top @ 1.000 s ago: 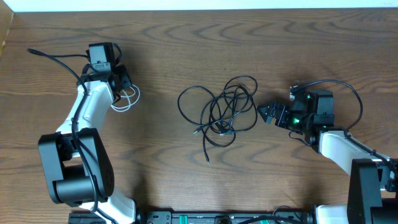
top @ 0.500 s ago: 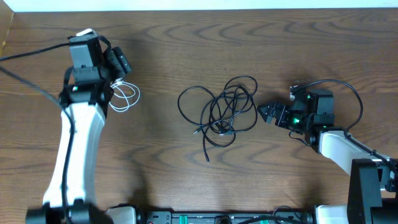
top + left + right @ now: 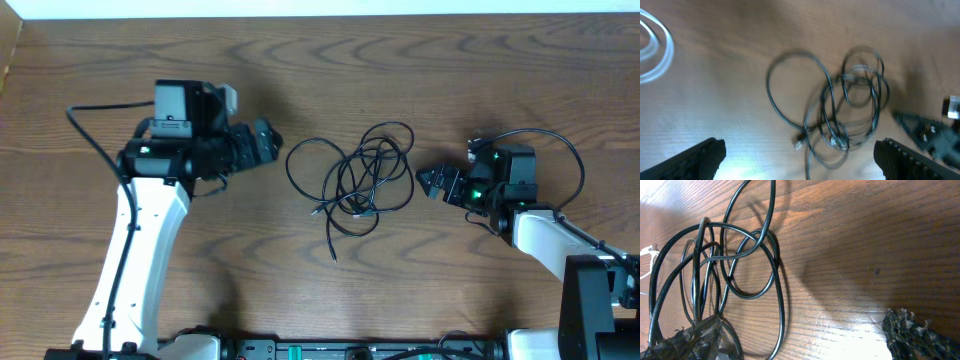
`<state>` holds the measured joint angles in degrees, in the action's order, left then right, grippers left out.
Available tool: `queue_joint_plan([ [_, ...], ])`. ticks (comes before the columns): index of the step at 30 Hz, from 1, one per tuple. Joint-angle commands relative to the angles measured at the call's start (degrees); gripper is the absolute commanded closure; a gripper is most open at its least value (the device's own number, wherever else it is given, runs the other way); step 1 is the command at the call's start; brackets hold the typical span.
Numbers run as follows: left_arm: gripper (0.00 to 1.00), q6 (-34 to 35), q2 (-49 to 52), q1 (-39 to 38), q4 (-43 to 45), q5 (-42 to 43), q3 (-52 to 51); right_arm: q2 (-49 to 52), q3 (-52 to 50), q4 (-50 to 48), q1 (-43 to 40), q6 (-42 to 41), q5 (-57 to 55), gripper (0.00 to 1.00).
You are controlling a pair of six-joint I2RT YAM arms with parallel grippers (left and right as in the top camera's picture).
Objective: Untangle cables
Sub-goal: 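Release the white cable at the left and swing the left gripper back, then move the left gripper over the black cable bundle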
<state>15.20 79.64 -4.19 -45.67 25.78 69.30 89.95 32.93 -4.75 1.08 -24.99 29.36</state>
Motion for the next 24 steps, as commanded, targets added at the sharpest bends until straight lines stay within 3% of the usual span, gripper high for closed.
queue_joint_plan([
  [1,0.00,0.09,1.07,-2.23,-1.75,2.23,-0.79,-0.48,-0.02,-0.09,0.50,0.15,-0.74,0.01],
  [7,0.00,0.11,2.89,-6.78,-2.34,2.05,-0.85,-0.48,-0.02,-0.22,0.50,-0.90,-0.76,0.01],
  [15,0.10,0.11,8.02,-13.38,-1.77,2.05,-0.85,-0.48,-0.02,-0.15,0.50,-0.90,-0.76,0.01],
  [20,0.27,0.09,11.91,-17.05,-1.73,1.86,-0.85,-0.48,-0.02,-0.17,0.50,-0.90,-0.76,0.01],
  [24,0.46,0.09,14.95,-19.52,-1.38,1.18,-0.85,-0.48,-0.02,-0.17,0.50,-0.90,-0.76,0.01],
])
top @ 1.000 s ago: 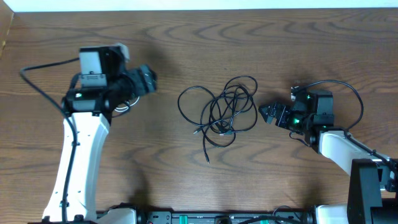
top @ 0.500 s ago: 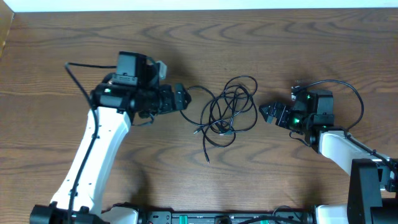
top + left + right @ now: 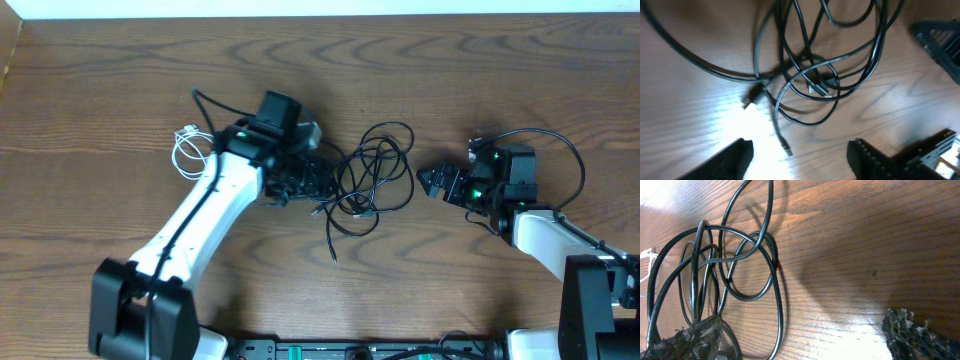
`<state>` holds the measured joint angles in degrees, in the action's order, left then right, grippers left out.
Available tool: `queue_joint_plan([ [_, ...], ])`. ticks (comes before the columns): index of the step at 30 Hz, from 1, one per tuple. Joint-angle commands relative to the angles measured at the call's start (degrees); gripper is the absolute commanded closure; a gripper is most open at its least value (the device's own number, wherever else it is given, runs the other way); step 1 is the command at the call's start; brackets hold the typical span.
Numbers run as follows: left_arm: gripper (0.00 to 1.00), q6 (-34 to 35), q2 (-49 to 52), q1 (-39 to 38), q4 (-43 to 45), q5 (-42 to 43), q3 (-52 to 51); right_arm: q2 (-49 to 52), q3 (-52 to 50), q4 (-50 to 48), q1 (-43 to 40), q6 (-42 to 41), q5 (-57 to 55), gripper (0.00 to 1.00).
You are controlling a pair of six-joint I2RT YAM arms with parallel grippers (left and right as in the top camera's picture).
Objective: Untangle cables
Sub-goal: 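Move the left gripper over the black cable bundle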
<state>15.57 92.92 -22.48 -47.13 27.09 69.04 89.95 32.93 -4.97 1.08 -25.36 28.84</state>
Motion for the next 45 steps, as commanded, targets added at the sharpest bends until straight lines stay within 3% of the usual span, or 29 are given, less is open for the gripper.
queue_joint_plan([
  [1,0.51,-0.28,2.36,-1.70,0.09,-0.17,-0.59,-0.48,-0.02,0.04,0.50,-0.52,-0.24,0.01],
  [4,0.68,-0.28,4.17,-2.99,0.07,-0.17,-0.59,-0.48,-0.02,0.02,0.50,-0.52,-0.24,0.01],
  [6,0.90,-0.28,5.01,-3.80,0.04,-0.17,-0.59,-0.48,-0.02,0.02,0.50,-0.52,-0.26,0.01],
  [11,0.92,-0.28,6.32,-6.58,0.09,-3.02,-0.59,-0.48,-0.02,0.09,0.50,-0.52,-0.24,0.01],
  [12,0.91,-0.28,6.34,-7.13,0.09,-3.67,-0.59,-0.48,-0.02,0.09,0.50,-0.52,-0.24,0.01],
  [15,0.38,-0.31,6.34,-8.68,0.68,-3.78,-0.59,-0.48,-0.02,0.04,0.50,-0.55,-0.24,0.01],
  [16,0.27,-0.35,6.34,-9.20,1.11,-3.78,-0.59,-0.48,-0.02,0.04,0.50,-0.55,-0.22,0.01],
  [17,0.24,-0.52,6.34,-9.73,1.70,-3.78,-0.59,-0.48,-0.02,0.04,0.50,-0.52,-0.22,0.01],
  [29,0.23,-0.48,6.34,-16.02,13.42,-4.35,-0.59,-0.48,-0.02,0.09,0.52,-7.37,-0.22,0.01],
  [36,0.24,-0.24,6.47,-19.15,18.05,-20.11,-0.59,-0.48,-0.04,0.85,0.50,-7.39,-0.20,0.01],
  [39,0.24,-0.24,7.21,-19.61,21.09,-22.40,-0.59,-0.48,-0.02,0.96,0.50,-7.39,-0.22,0.01],
  [43,0.30,-0.26,9.03,-19.58,26.73,-23.04,-0.59,-0.48,-0.04,0.92,0.50,-7.37,-0.26,0.01],
  [45,0.41,-0.26,9.84,-19.61,28.85,-23.41,-0.59,-0.46,-0.02,0.92,0.50,-7.37,-0.26,0.01],
])
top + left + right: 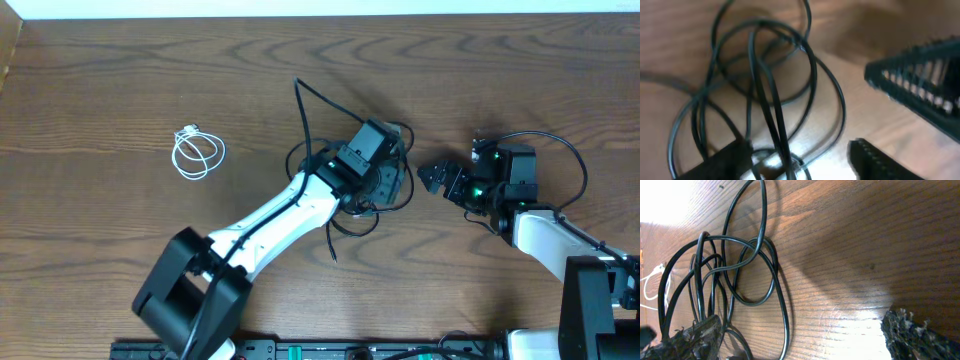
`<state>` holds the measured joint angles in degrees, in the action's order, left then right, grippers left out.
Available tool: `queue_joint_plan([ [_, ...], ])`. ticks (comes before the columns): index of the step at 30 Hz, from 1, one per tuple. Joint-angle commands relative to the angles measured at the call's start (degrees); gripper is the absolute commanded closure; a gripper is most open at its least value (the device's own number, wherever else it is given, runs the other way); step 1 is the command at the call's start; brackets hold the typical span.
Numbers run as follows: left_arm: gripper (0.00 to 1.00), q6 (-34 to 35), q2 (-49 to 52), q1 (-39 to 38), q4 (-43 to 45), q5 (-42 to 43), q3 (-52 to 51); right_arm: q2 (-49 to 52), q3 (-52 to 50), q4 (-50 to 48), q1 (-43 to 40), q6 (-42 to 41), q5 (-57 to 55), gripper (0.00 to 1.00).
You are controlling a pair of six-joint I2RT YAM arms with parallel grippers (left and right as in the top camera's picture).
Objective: Untangle cables
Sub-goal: 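Move the left gripper over the black cable bundle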
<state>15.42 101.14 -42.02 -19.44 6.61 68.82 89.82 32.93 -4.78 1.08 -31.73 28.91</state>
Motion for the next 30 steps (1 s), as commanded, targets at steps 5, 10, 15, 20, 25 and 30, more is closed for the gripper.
queue_joint_plan([
  [5,0.51,-0.11,4.39,-0.07,4.83,-3.65,-0.37,-0.33,-0.02,0.76,0.50,-1.01,-0.31,0.01],
  [10,0.53,-0.11,8.17,-0.04,6.54,-6.67,-0.37,-0.33,-0.02,0.74,0.50,-1.01,-0.31,0.01],
  [15,0.58,-0.13,7.82,0.13,7.19,-7.30,-0.35,-0.35,-0.04,0.87,0.50,-1.01,-0.24,0.01],
  [20,0.38,-0.13,5.09,0.22,8.02,-7.32,-0.28,-0.35,-0.02,2.93,0.50,-1.03,-0.02,0.01],
  [25,0.29,-0.13,2.86,0.22,9.31,-7.32,-0.24,-0.35,-0.02,3.10,0.52,-1.03,-0.02,0.01],
  [30,0.39,-0.13,3.58,0.22,9.70,-7.76,-0.26,-0.33,-0.02,2.84,1.66,-1.03,-0.09,0.01],
])
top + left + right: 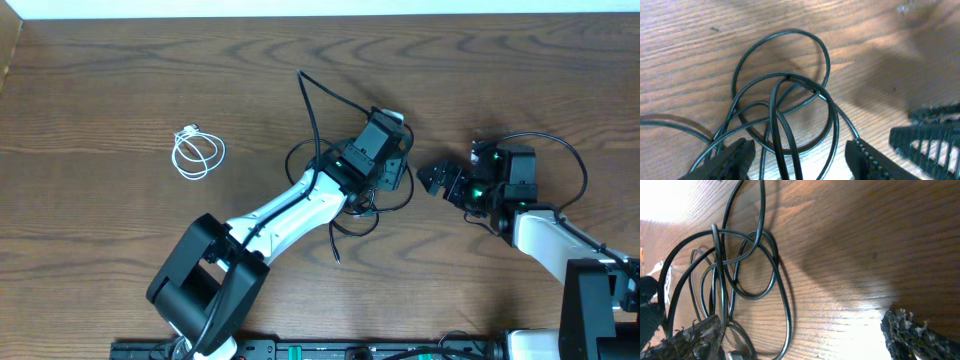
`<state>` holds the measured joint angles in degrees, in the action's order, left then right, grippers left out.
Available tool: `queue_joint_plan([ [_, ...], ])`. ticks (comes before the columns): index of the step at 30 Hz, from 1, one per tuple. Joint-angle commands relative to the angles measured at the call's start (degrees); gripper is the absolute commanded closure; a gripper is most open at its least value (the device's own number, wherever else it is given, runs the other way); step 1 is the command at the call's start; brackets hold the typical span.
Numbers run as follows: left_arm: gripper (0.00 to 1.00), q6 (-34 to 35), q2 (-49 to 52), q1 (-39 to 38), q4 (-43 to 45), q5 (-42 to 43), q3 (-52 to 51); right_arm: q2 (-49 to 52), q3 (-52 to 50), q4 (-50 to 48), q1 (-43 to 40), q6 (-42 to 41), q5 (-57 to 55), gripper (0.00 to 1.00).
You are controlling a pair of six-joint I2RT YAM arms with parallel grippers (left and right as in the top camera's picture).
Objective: Untangle cables
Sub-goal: 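Move the left gripper over the black cable bundle, then bring the right gripper leftward to the left gripper over the black cables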
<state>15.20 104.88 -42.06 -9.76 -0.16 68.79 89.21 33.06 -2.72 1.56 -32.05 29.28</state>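
A tangle of black cable (333,245) lies at the table's middle. My left gripper (388,160) sits over the tangle's right part, jaws open. In the left wrist view, two dark strands (776,120) run between the gripper's (800,160) fingers, below a round loop. My right gripper (433,180) waits just right of the tangle, open and empty. In its wrist view the loops (715,255) lie at the left, near its left finger (685,340). The left arm hides the tangle's middle in the overhead view.
A small coiled white cable (198,153) lies apart at the left on the wooden table (520,70). The two grippers stand close together, a short gap between them. My right arm's own black lead (560,145) loops at the right.
My left gripper has shifted a little farther right and back over the tangle, nearer the right gripper. One strand in the right wrist view now stands straighter. The right arm has not moved.
My left gripper was open well left of the tangle, its arm hiding the white coil. It then stood at the tangle's left edge, then over its right part, where it is now with strands between its fingers. The right gripper stayed open beside the tangle throughout.
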Motion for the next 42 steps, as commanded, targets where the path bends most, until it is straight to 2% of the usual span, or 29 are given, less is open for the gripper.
queue_joint_plan([
  [1,0.39,0.09,0.11,0.26,0.02,-1.01,-0.24,0.28,-0.15,0.74,1.36,-0.70,-0.46,0.01],
  [5,0.39,0.09,2.34,0.26,0.57,-1.01,-0.24,0.26,-0.15,0.35,1.92,-0.72,-0.46,0.01],
  [6,0.45,0.09,2.89,0.26,0.90,-1.03,-0.24,0.26,-0.15,0.33,1.92,-0.72,-0.48,0.01],
  [7,0.54,0.09,3.45,0.26,1.20,-1.03,-0.24,0.26,-0.17,0.33,1.92,-0.72,-0.57,0.01],
  [10,0.91,0.09,4.24,0.44,1.77,-2.12,-0.24,0.28,-0.15,0.28,1.92,-0.74,-0.66,0.01],
  [20,0.93,-0.11,-0.94,0.68,-1.81,-2.47,-0.22,0.26,-0.15,-2.23,1.75,-0.68,-0.52,0.01],
  [21,0.92,-0.11,-1.90,0.68,-2.69,-2.47,-0.22,0.28,-0.15,-1.66,1.77,-0.70,-0.13,0.03],
  [25,0.92,-0.09,-5.38,0.68,-4.81,-2.38,-0.22,0.28,-0.15,-1.03,2.95,-0.70,2.54,0.51],
  [27,0.93,-0.07,-6.86,0.68,-5.18,-1.51,-0.22,0.28,-0.15,-2.12,4.61,-0.72,2.62,0.59],
  [28,0.93,-0.07,-7.52,0.68,-5.38,-1.31,-0.22,0.28,-0.15,-2.95,5.64,-0.70,2.58,0.59],
  [30,0.93,-0.04,-8.68,0.68,-6.12,-1.29,-0.22,0.28,-0.15,-4.74,8.04,-0.70,2.29,0.51],
  [32,0.92,-0.02,-9.66,0.68,-7.39,0.24,-0.22,0.28,-0.15,-6.47,10.51,-0.70,1.03,0.30],
  [35,0.93,-0.04,-10.16,0.68,-10.32,1.75,-0.22,0.28,-0.15,-7.17,13.14,-0.72,-3.19,0.16],
  [38,0.93,-0.09,-10.16,0.70,-16.22,1.64,-0.22,0.28,-0.15,-7.30,14.80,-0.76,-5.77,0.12],
  [42,0.92,-0.09,-10.16,0.70,-22.75,1.64,-0.22,0.28,-0.15,-8.11,16.00,-5.05,-4.63,0.06],
])
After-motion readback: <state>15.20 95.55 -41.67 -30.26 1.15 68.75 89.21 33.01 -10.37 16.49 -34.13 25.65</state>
